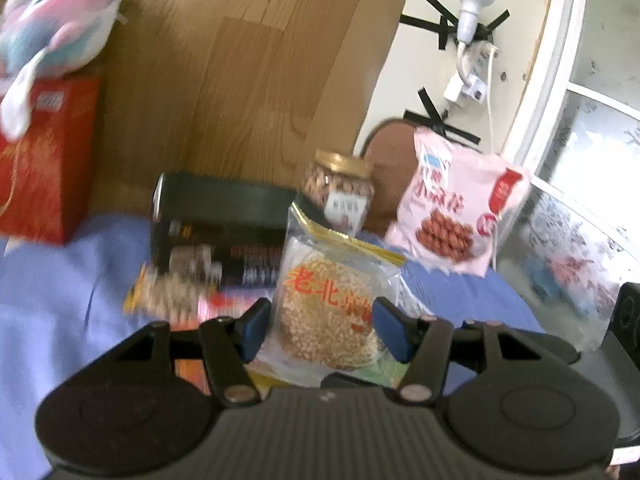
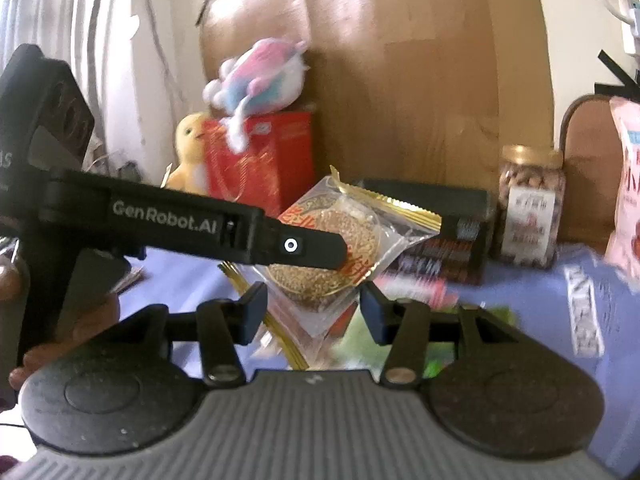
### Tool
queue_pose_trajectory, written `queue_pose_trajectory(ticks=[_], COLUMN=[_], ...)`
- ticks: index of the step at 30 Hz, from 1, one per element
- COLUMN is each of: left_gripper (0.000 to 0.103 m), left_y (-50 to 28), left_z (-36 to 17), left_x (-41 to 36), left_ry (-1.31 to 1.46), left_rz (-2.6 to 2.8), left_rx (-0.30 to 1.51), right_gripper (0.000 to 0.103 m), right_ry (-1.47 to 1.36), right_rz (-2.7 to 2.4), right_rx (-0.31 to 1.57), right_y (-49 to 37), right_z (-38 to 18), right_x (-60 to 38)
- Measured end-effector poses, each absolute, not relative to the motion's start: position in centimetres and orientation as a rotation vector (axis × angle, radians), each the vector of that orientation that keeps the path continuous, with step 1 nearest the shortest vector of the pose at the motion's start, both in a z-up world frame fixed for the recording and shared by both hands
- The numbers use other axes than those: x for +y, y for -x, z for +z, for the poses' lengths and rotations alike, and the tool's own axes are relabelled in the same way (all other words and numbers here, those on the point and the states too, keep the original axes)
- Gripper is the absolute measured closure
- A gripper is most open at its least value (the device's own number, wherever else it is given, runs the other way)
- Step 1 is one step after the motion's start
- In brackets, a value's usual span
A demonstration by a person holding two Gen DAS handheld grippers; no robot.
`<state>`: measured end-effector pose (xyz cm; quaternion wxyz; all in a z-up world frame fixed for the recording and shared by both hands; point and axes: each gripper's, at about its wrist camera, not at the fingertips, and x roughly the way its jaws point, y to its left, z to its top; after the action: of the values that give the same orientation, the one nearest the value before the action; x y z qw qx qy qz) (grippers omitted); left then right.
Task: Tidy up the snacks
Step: 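Lower the sesame cake bag into the black tin box and open the left tool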
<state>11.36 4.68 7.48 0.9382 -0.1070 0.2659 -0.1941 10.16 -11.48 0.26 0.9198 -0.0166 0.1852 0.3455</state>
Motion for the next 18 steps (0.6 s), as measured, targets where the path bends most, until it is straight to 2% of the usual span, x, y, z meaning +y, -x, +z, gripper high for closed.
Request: queue_pose_trajectory(ticks=[7, 10, 13, 15, 18], left_gripper=[0.047, 0.044, 0.042, 0.034, 0.034], left_y=[-21.3, -24.8, -27.5, -28.9, -28.8], left_z=[8.1, 8.1, 7.1, 6.0, 5.1], left_x=[6.7, 7.4, 8.0, 8.3, 9.1], left_ry=[0.234, 0.256, 0.256, 0.252, 0.267], left_rz=[-0.364, -0.336, -0.289, -0.248, -0.225], left_rx=[0.541, 0.55, 0.567, 0.597, 0.601], right_gripper=[0.049, 0.049, 0.047, 0.047, 0.046], right_ry=[-0.015, -0.014, -0.024, -0.015, -0.041], right_rz=[0.676, 0.668, 0.673, 0.657, 0.629], right_rx=[0.402, 0.404, 0.426, 0.446, 0.459], right_y=[-17.5, -20.4, -23.5, -24.9, -25.4], right_z=[2.3, 2.7, 2.3, 1.6, 1.1], right_x=[-10.1, -9.0, -7.9, -7.2, -7.5])
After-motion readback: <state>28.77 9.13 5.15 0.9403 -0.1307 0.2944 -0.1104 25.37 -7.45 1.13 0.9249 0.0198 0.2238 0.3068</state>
